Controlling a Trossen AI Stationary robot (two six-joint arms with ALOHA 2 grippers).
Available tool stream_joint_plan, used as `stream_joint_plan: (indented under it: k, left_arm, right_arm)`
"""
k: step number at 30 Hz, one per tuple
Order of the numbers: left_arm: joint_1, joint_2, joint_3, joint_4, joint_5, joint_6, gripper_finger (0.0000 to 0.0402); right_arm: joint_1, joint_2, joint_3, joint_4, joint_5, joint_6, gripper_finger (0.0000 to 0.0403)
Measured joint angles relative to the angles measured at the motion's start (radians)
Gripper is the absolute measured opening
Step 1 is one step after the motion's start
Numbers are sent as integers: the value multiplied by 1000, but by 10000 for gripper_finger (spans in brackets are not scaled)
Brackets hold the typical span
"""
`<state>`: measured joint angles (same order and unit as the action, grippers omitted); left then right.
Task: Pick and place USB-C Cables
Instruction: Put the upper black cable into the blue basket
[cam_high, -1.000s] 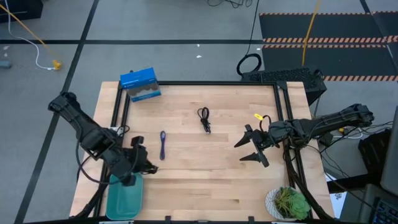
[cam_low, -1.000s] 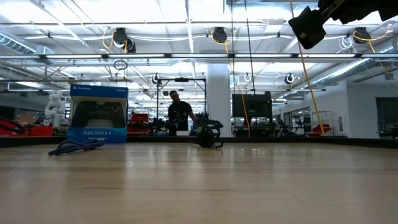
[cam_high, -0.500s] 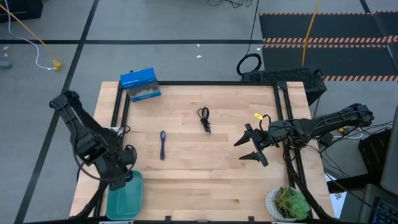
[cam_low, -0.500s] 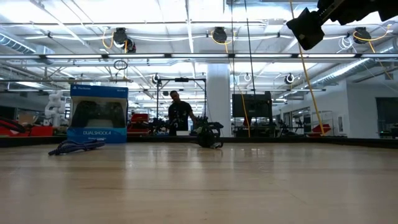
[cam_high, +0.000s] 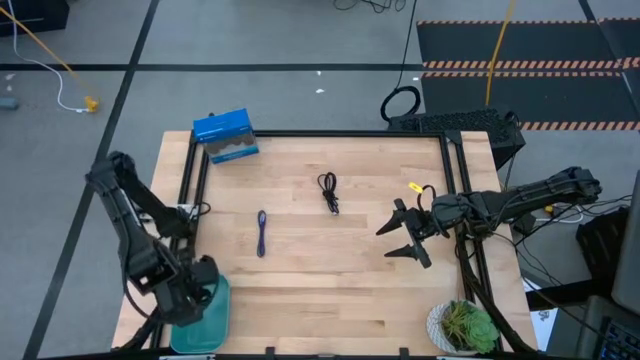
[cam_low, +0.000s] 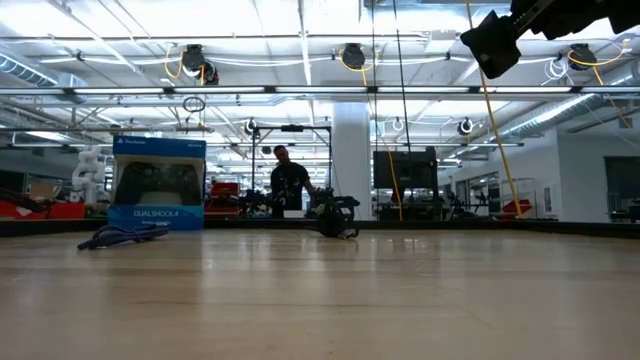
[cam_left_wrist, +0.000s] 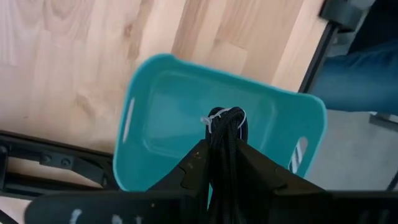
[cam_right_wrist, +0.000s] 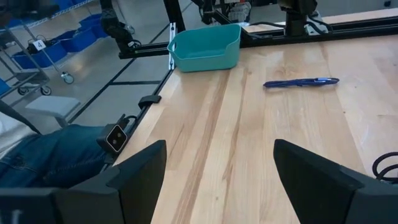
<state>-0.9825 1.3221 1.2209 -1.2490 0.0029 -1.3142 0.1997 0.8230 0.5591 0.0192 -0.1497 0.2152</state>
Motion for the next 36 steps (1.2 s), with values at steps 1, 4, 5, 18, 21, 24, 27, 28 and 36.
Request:
stream_joint_plan:
  k: [1,4,5,18,21,24,27,28,36]
  left_arm:
    - [-6,14,0,3,-1,0,65]
    - [-23,56,0,12,-1,8,65]
    - [-27,70,0,20,0,21,65]
    - [-37,242,-1,142,-1,219,65]
    - [-37,271,-1,171,1,274,65]
    - [-37,292,-1,218,16,328,65]
    - [-37,302,-1,237,26,342,65]
    - [-37,306,-2,242,30,342,65]
    - [-41,341,-2,231,93,352,65]
  right_arm:
    - [0,0,0,3,0,0,286]
    - [0,0,0,16,0,-1,286]
    - [0,0,0,16,0,-4,286]
    - [-3,0,0,22,0,-30,286]
    - [-9,0,0,23,0,-30,286]
    - [-11,0,0,24,0,-30,286]
    - [-11,0,0,25,-1,-30,286]
    - [-11,0,0,25,-1,-29,286]
    - [-11,0,0,25,-2,-27,286]
